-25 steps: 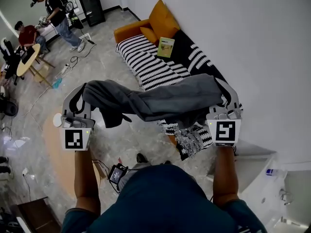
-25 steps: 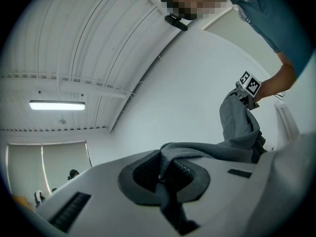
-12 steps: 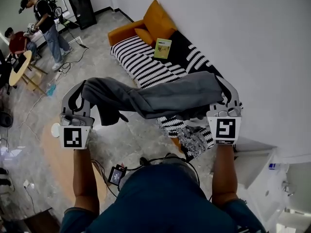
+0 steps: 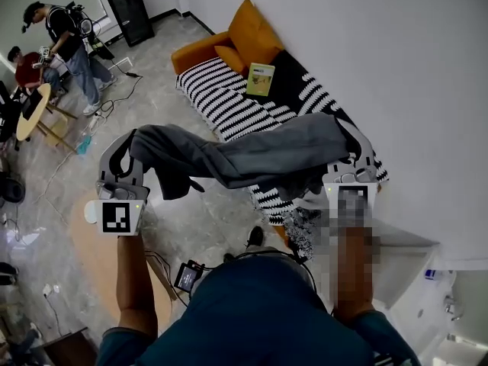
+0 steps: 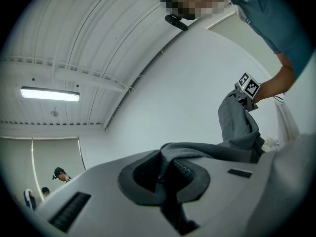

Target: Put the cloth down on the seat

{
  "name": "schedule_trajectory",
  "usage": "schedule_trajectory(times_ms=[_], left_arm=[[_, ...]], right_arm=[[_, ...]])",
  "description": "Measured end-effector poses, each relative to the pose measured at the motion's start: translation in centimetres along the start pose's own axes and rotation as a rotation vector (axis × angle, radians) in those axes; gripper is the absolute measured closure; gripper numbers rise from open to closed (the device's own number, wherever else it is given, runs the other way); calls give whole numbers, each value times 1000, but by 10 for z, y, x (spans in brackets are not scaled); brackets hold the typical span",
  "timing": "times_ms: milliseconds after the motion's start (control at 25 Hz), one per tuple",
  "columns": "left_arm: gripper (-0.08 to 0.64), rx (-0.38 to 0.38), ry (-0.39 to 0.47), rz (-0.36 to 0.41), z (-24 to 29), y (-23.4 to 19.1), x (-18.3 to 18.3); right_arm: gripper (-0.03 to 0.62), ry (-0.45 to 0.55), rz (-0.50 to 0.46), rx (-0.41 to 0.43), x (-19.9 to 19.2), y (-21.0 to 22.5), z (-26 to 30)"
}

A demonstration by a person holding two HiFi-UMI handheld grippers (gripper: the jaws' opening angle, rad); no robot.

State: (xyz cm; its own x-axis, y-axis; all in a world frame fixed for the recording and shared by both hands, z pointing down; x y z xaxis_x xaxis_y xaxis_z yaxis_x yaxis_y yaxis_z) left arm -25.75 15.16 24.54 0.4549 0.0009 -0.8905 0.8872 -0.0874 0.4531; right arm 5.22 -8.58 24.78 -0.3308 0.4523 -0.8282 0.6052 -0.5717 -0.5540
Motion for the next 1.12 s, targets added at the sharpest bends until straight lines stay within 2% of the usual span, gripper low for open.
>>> schedule_trajectory(times_ms=[360, 640, 840, 1120], left_arm=[[548, 21, -36, 32, 65, -11, -14], [548, 9, -52, 36, 107, -18, -22], [548, 3, -35, 36, 130, -45, -34], [548, -48, -10, 11, 165, -88, -65]], right_arm=[[561, 3, 41, 40, -35, 14, 67], [561, -9, 58, 49, -50, 25, 105], [561, -35, 49, 38, -54, 21, 133], [561, -80, 31, -6, -50, 5, 172]])
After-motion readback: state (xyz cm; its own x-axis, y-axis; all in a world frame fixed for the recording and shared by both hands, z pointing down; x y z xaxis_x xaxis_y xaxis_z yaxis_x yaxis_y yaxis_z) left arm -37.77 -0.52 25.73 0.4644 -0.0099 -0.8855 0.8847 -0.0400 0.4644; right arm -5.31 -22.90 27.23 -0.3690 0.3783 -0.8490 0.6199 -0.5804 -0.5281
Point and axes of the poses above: the fingertips, and each gripper's own axes: z forward along the fingers, y to its right, x out of its top, the point moved 4 cm from there along -z, backward along the fingers, and after that the axes turned 8 degrees about -x, right-handed, at the moved point
